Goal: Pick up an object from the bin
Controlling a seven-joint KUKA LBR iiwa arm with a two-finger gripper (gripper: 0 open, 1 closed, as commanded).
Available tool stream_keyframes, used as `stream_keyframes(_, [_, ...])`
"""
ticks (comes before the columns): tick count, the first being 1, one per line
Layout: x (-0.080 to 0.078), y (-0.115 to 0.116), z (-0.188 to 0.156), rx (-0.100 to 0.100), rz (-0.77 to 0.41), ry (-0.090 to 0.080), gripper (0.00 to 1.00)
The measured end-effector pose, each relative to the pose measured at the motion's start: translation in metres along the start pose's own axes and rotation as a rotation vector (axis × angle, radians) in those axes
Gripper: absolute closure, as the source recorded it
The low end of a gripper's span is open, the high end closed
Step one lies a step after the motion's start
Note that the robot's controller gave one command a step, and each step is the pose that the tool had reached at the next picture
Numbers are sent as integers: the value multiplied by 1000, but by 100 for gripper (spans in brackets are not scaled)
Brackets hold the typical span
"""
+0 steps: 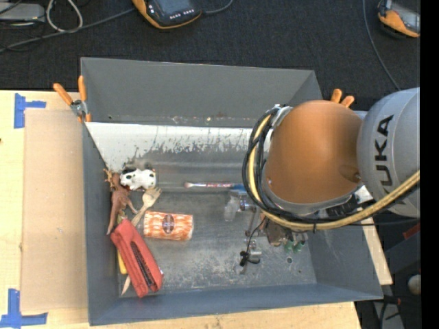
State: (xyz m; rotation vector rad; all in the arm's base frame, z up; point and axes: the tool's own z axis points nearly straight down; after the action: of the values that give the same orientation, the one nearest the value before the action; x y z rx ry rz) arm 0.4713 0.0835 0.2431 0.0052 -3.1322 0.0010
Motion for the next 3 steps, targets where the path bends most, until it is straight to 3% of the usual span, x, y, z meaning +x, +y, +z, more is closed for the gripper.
stream_keyframes(1, [-1, -1, -3, -1, 4, -8, 0])
stream_keyframes(2, [-7, 62, 11, -2, 49, -8, 0])
stream_keyframes(3, [-63, 76, 4, -2, 226, -9, 0])
